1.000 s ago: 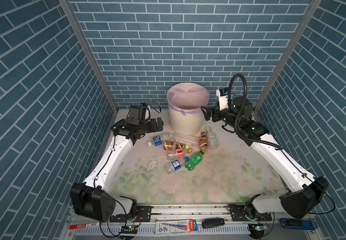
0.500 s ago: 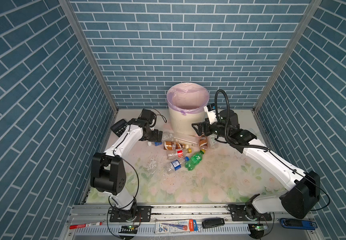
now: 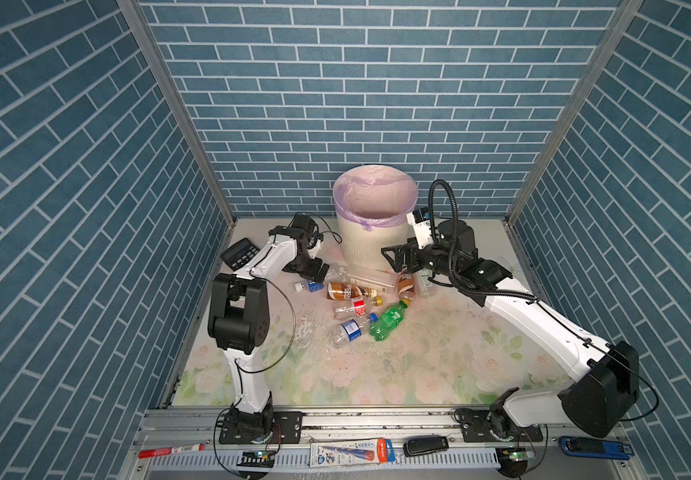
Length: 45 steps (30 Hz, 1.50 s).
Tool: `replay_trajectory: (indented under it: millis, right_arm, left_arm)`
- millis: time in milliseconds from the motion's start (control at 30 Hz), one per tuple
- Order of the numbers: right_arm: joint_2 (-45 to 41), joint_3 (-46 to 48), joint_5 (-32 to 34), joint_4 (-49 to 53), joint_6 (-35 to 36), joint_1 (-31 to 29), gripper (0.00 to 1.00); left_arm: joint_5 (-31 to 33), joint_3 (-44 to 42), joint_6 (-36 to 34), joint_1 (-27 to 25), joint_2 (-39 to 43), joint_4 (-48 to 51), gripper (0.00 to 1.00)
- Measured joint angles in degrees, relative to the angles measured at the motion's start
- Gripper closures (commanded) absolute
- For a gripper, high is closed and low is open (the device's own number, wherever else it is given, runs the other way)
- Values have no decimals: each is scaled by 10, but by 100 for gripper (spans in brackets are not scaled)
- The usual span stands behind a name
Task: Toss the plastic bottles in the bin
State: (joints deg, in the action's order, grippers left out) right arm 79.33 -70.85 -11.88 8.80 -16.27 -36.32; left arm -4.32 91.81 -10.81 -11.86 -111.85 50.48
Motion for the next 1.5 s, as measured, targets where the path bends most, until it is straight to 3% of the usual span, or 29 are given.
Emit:
replay_trajectory:
  millis: [200, 633, 1500]
  right_arm:
    - [0, 0, 3, 2, 0, 0, 1]
    - [0, 0, 11, 7, 0, 0, 1]
    - [5, 0, 14, 24, -4, 0, 1]
  left_arm:
    - [-19, 47, -29, 7, -38, 15, 5]
    - [-64, 58, -36, 6, -81, 24, 11]
    - [-53, 52, -40, -2, -88, 20, 28]
